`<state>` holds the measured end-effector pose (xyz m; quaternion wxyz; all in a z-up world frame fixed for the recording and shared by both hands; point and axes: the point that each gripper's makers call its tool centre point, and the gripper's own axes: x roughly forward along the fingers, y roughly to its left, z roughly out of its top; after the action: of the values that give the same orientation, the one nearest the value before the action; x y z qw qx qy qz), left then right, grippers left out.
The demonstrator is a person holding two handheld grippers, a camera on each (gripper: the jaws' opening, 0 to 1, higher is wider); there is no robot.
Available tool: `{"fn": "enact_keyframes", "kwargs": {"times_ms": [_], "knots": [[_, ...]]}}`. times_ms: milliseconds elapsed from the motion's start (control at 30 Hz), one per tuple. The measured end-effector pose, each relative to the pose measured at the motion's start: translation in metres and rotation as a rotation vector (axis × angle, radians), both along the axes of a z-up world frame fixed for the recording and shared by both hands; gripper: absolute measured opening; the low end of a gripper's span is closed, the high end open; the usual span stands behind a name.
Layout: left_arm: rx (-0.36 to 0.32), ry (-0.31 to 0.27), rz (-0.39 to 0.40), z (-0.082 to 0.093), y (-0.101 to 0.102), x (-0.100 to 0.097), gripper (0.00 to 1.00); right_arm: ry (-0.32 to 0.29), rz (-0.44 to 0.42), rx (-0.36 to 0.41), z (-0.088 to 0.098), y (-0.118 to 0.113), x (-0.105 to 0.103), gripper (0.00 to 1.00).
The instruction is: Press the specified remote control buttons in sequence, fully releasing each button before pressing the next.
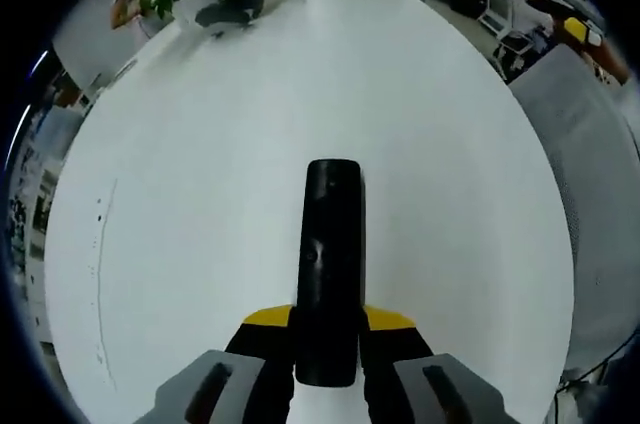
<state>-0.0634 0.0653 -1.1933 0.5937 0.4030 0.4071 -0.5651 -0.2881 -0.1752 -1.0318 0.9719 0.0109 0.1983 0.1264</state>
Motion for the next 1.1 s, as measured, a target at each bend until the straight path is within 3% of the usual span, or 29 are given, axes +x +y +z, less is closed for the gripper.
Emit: {"fn": "enact_keyframes", "kwargs": {"times_ms": [400, 667, 1100], "knots": [[-0.02, -0.007, 0.028, 0.001, 0.0, -0.024, 0.23, 0.004, 0.003, 0.009, -0.006, 0.0, -0.005, 0.34], [-0.009, -0.024, 0.042, 0.0, 0.0, -0.038, 0.23, -0.019, 0.007, 0.017, 0.0, 0.004, -0.015, 0.34], [-0.03, -0.052, 0.096, -0.002, 0.002, -0.066, 0.23, -0.009, 0.101, -0.003, -0.002, 0.023, -0.025, 0.34]]}}
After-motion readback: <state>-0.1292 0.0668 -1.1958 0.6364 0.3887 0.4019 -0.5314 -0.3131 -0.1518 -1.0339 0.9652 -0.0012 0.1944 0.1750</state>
